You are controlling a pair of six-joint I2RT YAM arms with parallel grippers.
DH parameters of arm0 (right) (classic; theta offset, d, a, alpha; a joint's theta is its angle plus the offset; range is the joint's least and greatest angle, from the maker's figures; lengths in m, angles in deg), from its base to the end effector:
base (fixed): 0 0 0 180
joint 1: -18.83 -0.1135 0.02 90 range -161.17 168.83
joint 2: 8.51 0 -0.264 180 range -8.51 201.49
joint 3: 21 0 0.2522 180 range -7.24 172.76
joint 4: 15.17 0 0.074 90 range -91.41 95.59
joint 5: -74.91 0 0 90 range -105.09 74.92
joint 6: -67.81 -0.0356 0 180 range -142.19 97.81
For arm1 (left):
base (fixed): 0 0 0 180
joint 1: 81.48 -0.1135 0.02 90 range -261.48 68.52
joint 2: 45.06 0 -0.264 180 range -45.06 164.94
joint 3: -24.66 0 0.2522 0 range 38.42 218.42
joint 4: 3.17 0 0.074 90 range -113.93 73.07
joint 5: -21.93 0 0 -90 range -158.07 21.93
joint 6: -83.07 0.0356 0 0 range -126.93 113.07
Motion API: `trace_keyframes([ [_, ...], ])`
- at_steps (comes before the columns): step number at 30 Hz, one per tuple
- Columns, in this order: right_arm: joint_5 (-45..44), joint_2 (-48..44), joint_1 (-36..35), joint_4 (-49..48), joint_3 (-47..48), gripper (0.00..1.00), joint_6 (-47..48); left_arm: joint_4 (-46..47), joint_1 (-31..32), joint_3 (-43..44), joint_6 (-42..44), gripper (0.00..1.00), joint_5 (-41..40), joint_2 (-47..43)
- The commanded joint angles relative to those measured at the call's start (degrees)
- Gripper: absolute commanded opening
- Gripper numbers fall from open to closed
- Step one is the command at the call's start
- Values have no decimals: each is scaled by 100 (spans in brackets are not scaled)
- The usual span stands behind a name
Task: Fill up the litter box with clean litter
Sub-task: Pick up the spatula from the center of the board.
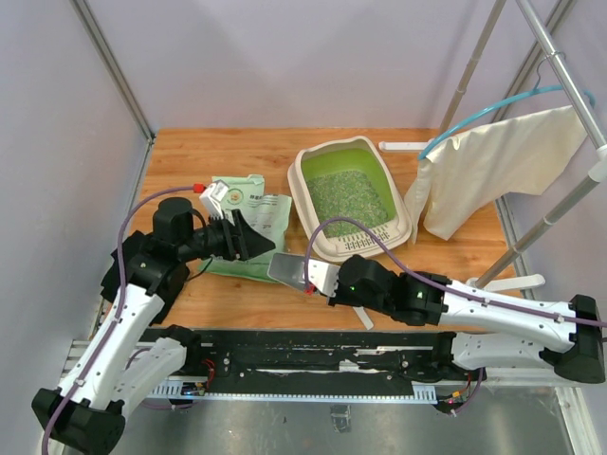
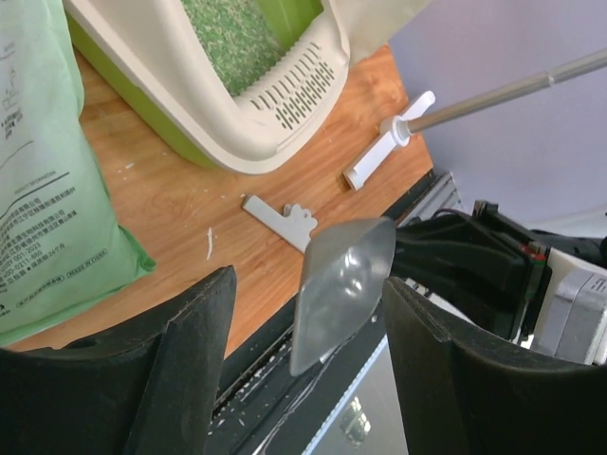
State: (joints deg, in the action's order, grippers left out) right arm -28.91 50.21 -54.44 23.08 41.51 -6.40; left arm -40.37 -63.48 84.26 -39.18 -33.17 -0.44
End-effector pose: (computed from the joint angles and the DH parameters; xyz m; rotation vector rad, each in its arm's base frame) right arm 0.0727 0.2122 0.2944 -1.4200 1.6405 0.3182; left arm 0.1566 -0.0723 0.3251 0.1732 2.0635 -1.1545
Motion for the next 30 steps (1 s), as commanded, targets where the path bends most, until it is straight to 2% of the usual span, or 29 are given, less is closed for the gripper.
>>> trace_keyframes([
  [1,-106,192,415,-21,496,1,664,-167,112,-108,344,69,264,22],
  [6,260,288,674,-118,664,1,853,163,122,-368,371,71,592,13],
  [14,657,323,762,-234,799,1,1237,1103,149,-478,-14,70,608,276],
  [19,614,391,805,-270,867,1,1234,922,153,-295,246,59,683,551],
  [25,628,583,882,-275,1012,1,1193,624,158,-258,589,58,939,600],
  [30,814,626,878,-325,1128,1,1228,923,158,-389,429,45,749,484],
])
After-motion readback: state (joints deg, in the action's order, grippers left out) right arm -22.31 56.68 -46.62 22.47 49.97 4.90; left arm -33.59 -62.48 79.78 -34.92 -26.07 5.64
